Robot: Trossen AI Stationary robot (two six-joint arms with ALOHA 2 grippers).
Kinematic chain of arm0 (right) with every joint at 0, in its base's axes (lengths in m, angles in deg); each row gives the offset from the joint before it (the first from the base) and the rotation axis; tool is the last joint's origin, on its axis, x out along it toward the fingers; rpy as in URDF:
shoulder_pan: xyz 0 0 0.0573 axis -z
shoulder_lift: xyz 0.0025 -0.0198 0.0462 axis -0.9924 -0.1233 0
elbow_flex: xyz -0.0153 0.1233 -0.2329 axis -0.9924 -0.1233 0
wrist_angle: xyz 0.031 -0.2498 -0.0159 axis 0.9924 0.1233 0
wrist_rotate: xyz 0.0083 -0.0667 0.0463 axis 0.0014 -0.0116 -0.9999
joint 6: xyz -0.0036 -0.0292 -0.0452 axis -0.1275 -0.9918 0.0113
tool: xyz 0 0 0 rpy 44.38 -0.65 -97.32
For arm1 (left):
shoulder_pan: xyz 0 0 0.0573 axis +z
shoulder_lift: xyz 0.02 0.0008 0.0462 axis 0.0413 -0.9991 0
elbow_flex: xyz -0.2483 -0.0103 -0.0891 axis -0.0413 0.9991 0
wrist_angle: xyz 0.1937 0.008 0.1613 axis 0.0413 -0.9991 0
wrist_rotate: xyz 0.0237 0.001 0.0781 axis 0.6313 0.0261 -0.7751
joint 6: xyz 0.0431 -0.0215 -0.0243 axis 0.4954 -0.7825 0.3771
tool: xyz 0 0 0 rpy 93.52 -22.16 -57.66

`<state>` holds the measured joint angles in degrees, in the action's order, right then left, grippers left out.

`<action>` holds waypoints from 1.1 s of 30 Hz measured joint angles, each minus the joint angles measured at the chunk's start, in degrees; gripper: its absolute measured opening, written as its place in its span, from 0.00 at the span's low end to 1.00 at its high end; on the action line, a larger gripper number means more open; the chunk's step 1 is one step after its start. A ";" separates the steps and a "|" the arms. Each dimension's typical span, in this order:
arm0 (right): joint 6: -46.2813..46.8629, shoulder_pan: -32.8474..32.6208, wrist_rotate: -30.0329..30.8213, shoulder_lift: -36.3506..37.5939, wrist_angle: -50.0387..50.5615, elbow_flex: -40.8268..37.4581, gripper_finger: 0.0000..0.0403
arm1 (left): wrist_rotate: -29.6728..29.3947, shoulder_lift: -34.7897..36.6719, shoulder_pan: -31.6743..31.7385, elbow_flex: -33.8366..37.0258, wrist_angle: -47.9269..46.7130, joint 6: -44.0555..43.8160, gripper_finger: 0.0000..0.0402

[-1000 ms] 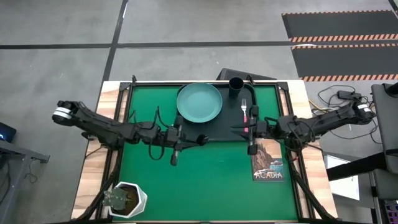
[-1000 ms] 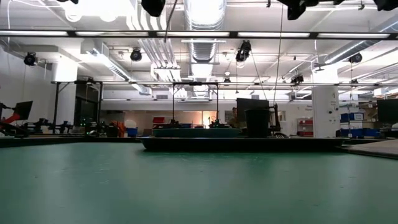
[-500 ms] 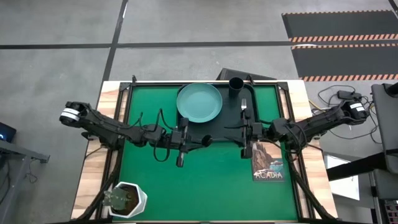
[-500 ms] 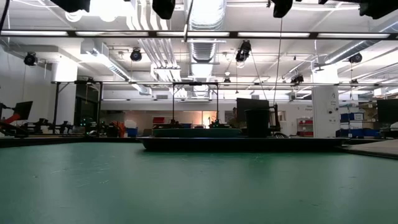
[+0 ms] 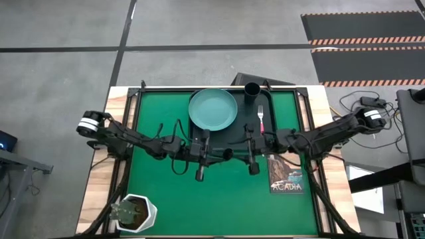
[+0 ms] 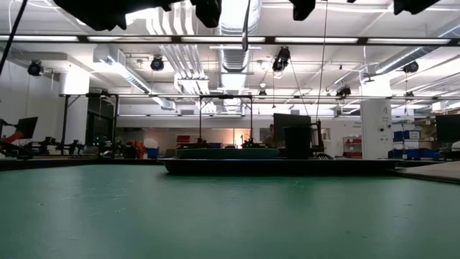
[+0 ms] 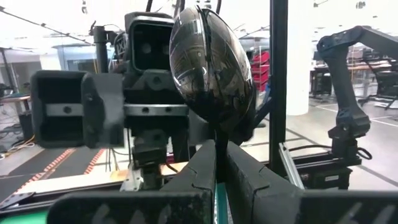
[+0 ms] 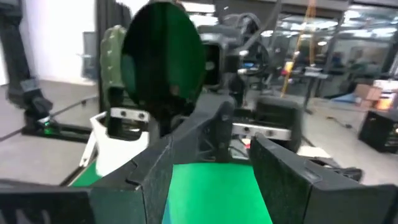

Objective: Pick and place plate/cup/fork/spoon on tray
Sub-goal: Put the blue spoon on the black serving tray to the right of the green plate

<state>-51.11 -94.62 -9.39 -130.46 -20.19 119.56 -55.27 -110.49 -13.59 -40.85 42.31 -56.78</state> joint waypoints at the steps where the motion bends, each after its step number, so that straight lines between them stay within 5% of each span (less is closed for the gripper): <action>1: 0.04 0.00 -1.08 -0.33 0.73 0.55 0.49 | 0.03 -0.01 0.01 -0.07 -0.03 0.08 0.00; 23: 1.87 0.19 -3.95 -1.88 1.77 2.10 0.49 | 0.29 -2.00 1.53 -0.16 -0.39 1.74 0.00; 33: 2.48 0.90 -3.57 -2.35 2.05 2.21 0.49 | -4.57 -2.09 1.73 -1.03 0.33 1.72 0.00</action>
<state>-48.63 -93.73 -12.96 -132.81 -18.14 121.76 -59.84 -112.57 -11.86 -41.87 42.64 -55.06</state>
